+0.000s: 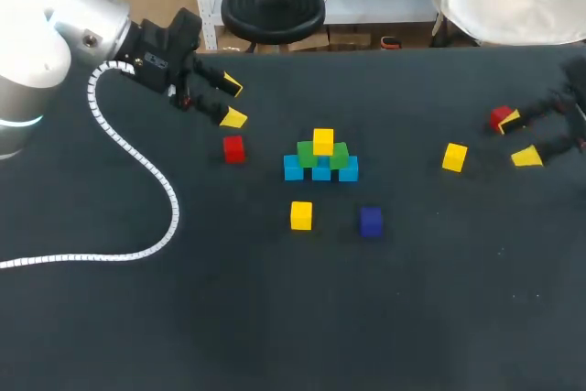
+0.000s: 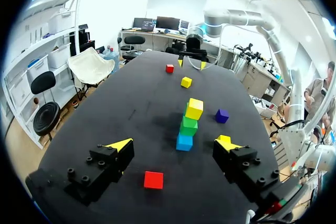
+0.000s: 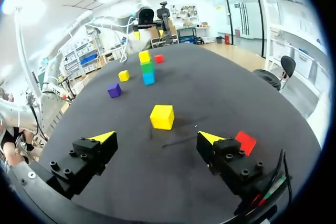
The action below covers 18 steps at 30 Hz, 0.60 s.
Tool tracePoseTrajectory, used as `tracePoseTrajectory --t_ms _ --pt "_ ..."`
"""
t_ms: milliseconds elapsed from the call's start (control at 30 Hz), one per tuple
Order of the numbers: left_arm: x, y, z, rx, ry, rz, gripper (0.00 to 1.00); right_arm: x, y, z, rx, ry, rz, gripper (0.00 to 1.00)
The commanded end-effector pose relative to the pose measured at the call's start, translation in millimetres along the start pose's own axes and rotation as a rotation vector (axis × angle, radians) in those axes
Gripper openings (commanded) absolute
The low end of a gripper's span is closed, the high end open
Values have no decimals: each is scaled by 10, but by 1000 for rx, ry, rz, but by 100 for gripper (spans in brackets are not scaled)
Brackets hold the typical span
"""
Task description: Place the blue cubes, place green cubes on the blue cubes, place the yellow cubes on the green cubes, then place the red cubes on the yellow cubes, and place purple cube on the red cubes.
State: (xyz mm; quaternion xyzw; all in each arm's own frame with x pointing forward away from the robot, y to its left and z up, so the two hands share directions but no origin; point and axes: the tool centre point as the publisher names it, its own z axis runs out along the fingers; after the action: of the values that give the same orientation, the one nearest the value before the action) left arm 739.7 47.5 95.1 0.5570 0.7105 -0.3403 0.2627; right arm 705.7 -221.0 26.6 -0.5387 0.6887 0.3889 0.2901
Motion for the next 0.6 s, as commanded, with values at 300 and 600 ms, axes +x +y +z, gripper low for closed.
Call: tracePoseTrajectory --t_ms 300,600 --pt "-5 16 -1 3 3 -1 100 -175 169 427 222 -2 2 100" --pt "-5 16 -1 3 3 -1 100 -165 22 752 208 27 27 100"
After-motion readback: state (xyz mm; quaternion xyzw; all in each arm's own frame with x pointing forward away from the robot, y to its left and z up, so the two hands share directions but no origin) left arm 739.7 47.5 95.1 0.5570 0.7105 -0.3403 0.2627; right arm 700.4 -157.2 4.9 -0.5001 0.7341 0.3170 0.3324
